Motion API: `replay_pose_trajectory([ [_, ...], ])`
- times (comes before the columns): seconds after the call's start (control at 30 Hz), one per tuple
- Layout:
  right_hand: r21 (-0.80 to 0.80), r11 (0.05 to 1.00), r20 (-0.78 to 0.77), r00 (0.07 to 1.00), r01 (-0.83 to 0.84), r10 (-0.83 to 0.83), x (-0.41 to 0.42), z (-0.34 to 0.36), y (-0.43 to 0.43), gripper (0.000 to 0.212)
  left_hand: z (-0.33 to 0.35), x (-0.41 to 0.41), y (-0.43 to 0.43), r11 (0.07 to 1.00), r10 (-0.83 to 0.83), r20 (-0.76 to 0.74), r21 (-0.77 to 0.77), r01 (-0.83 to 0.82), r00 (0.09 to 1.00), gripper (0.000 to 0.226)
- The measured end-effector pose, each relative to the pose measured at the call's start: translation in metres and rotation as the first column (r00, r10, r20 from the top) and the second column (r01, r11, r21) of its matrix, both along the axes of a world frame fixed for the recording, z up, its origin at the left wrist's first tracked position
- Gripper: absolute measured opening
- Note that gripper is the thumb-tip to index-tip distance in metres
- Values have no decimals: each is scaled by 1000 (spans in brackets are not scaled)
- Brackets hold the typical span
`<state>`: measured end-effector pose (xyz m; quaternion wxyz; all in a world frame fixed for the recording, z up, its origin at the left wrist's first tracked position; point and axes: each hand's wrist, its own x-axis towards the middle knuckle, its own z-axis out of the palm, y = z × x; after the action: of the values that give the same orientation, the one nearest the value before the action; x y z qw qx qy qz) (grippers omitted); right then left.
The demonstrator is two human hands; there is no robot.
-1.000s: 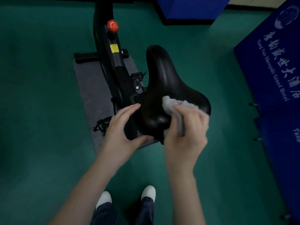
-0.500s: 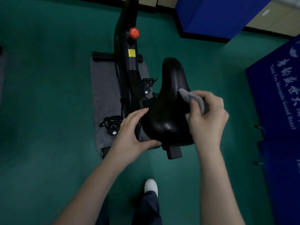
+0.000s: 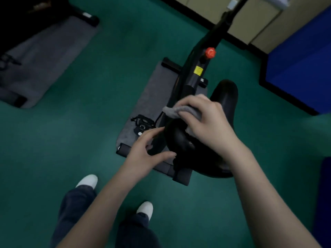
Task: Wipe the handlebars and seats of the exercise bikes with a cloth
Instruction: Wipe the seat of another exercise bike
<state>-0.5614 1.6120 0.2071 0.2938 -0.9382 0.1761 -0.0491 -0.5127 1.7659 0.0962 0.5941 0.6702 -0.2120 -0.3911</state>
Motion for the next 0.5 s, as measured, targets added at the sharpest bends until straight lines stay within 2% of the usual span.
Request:
replay_pose_trajectory([
  [0.07, 33, 982, -187, 964, -187, 190, 24, -2, -5, 15, -1, -15, 2, 996, 92, -59, -18, -93, 994, 55],
  [0.2, 113, 863, -459, 744, -493, 485, 48, -4, -5, 15, -1, -34, 2, 974, 217, -194, -25, -225, 957, 49],
  [0.27, 175, 808, -494, 659, -563, 567, 50, -3, -7, 15, -3, -38, 1, 970, 214, -248, -59, -235, 945, 52],
  [0.37, 272, 752, -477, 594, -600, 647, 50, -1, -12, 13, -5, -39, 1, 963, 208, -320, -99, -251, 924, 60],
  [0.5, 362, 675, -440, 520, -643, 732, 43, 4, -12, 11, -4, -37, 1, 967, 198, -304, -95, -236, 932, 60],
])
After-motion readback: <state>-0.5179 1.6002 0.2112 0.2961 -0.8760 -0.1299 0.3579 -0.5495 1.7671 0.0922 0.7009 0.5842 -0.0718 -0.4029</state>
